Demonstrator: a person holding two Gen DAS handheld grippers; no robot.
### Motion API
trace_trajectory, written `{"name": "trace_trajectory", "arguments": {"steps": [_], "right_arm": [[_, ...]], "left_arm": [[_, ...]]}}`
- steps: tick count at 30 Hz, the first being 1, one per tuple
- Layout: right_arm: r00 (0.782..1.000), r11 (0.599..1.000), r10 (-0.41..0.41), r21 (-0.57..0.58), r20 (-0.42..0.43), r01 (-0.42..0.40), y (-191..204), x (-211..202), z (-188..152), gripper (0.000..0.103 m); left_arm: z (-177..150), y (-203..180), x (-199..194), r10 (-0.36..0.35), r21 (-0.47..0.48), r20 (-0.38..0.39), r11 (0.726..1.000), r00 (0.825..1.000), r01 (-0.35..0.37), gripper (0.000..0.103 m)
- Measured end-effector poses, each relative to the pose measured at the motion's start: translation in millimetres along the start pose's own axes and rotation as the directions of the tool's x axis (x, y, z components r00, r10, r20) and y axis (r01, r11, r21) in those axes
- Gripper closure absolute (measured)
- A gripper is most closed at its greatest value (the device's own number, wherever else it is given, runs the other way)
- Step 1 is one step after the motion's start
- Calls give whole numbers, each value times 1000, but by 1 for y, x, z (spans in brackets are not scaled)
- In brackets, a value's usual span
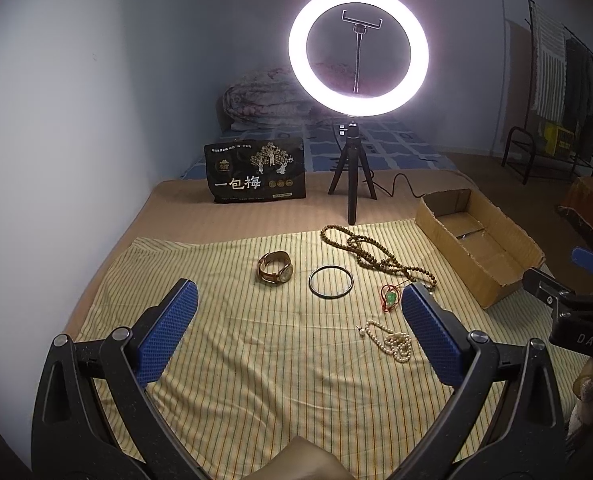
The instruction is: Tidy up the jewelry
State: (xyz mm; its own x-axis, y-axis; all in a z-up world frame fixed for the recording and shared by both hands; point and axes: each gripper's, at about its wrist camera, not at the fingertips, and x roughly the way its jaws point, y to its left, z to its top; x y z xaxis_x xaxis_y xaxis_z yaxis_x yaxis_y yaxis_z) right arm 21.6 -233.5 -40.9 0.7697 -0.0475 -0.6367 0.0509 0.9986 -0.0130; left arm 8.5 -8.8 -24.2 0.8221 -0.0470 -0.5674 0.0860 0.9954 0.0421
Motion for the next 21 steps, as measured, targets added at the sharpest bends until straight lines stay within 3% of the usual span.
{"name": "trace_trajectory", "arguments": {"steps": [21], "right_arm": [[1000,1000,-3,24,-18,4,-3,1,-1,2]], "left_arm": [[0,0,-1,4,0,3,1000,1000,-4,0]]}}
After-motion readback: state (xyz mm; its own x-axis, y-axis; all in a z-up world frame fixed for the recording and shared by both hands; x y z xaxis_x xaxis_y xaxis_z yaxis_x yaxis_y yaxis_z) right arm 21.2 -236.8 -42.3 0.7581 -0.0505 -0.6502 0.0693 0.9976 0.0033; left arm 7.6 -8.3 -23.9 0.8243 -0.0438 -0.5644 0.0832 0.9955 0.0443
